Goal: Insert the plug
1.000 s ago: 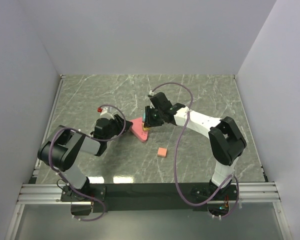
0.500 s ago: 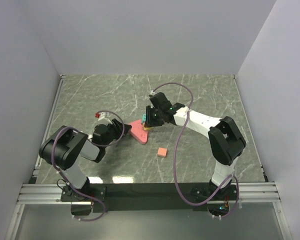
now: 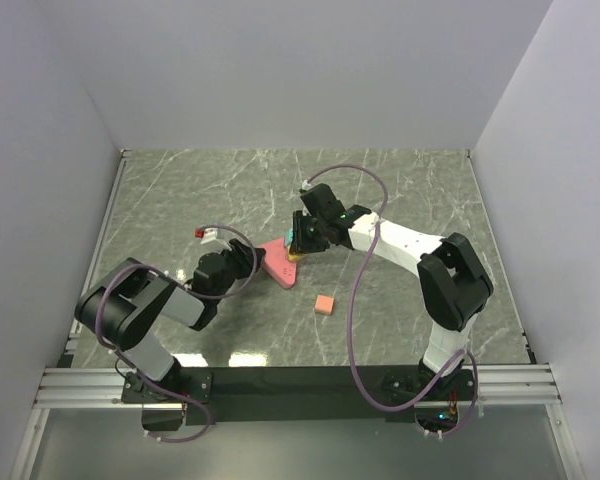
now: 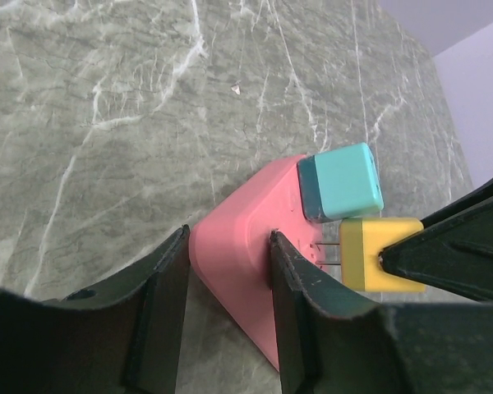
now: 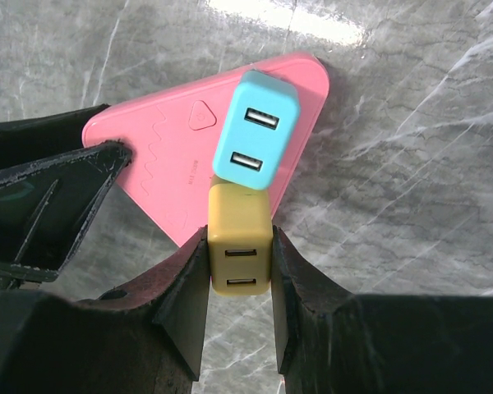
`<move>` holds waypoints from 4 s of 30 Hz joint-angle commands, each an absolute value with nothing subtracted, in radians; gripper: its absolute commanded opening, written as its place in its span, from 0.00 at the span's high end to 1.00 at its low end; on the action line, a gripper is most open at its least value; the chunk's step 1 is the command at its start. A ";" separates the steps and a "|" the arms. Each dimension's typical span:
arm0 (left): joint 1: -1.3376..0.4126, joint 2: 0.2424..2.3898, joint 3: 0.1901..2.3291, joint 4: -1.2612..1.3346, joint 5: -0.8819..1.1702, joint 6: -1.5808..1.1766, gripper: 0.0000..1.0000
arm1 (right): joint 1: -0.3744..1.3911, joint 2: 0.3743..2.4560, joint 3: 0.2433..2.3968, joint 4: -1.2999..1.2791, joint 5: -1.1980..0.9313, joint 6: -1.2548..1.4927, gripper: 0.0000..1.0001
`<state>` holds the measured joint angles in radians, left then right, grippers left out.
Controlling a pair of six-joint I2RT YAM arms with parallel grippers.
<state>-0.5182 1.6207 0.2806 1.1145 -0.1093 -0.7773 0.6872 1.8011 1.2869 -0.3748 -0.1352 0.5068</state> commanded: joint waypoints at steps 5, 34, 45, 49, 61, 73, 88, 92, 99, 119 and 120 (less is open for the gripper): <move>-0.606 1.597 0.221 1.146 -0.201 -0.727 1.00 | 0.698 1.822 1.259 -0.390 -0.176 0.531 1.00; -0.721 1.640 0.204 1.183 -0.373 -0.703 1.00 | 0.721 1.770 1.229 -0.431 -0.230 0.545 1.00; -0.732 1.637 0.199 1.189 -0.385 -0.704 1.00 | 0.749 1.743 1.244 -0.471 -0.201 0.548 1.00; -0.733 1.632 0.192 1.193 -0.394 -0.703 1.00 | 0.749 1.753 1.239 -0.479 -0.187 0.548 1.00; -0.739 1.623 0.166 1.221 -0.408 -0.698 1.00 | 0.736 1.809 1.233 -0.489 -0.169 0.549 1.00; -0.750 1.634 0.123 1.304 -0.402 -0.683 1.00 | 0.706 1.888 1.334 -0.578 -0.179 0.488 1.00; -0.781 1.674 0.092 1.397 -0.376 -0.684 1.00 | 0.703 1.940 1.420 -0.653 -0.106 0.479 1.00; -0.790 1.666 0.083 1.410 -0.376 -0.693 1.00 | 0.707 1.939 1.422 -0.641 -0.083 0.497 1.00; -0.810 1.674 0.087 1.413 -0.373 -0.699 1.00 | 0.729 1.939 1.401 -0.604 -0.060 0.526 1.00; -0.831 1.738 0.101 1.485 -0.327 -0.696 0.99 | 0.741 1.936 1.325 -0.446 -0.041 0.566 1.00; -0.833 1.743 0.100 1.492 -0.319 -0.695 1.00 | 0.742 1.939 1.330 -0.449 -0.038 0.561 1.00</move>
<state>-0.7849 1.7027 0.0978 1.4181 -0.5095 -0.7185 0.7258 1.8725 1.3670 -0.4721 -0.1459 0.5854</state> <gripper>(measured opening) 0.433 0.374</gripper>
